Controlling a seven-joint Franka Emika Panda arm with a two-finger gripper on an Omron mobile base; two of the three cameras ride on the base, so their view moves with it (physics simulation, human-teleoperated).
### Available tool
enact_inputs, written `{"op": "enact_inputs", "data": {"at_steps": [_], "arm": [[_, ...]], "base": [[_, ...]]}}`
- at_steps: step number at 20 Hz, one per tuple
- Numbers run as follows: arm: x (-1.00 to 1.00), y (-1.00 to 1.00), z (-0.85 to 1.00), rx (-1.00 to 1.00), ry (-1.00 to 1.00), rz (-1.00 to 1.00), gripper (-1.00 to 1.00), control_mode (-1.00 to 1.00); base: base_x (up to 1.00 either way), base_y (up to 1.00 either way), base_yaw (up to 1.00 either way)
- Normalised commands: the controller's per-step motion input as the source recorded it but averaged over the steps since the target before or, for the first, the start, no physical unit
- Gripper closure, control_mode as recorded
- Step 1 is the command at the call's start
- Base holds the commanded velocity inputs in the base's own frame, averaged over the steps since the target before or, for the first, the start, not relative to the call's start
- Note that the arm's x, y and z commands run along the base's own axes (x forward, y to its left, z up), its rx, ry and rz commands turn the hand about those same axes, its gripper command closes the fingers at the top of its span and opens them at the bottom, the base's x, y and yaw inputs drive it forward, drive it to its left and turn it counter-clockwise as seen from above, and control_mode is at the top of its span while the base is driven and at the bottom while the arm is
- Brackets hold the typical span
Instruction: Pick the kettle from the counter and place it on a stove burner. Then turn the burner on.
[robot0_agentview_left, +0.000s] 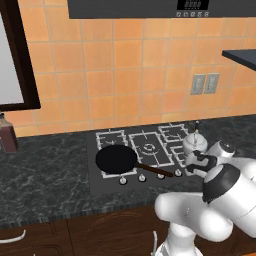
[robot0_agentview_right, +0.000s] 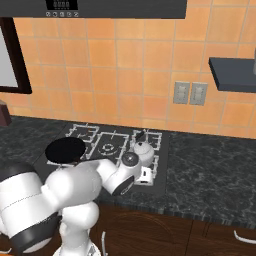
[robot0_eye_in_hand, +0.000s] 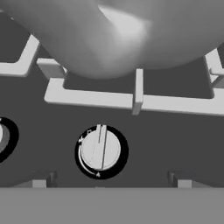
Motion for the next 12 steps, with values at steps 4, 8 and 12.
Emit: {"op": "enact_inputs", "data": {"at_steps": [4,8,12], "arm": [[0.29,0.0,-0.07,0.0,0.0,0.0,-1.0,-1.0],[0.28,-0.07,-0.09,0.0,0.0,0.0,-1.0,-1.0],[0.08,-0.23,-0.16,0.0,0.0,0.0,-1.0,-1.0]], "base": [[0.0,0.0,0.0],[0.0,0.0,0.0],[0.0,0.0,0.0]]}}
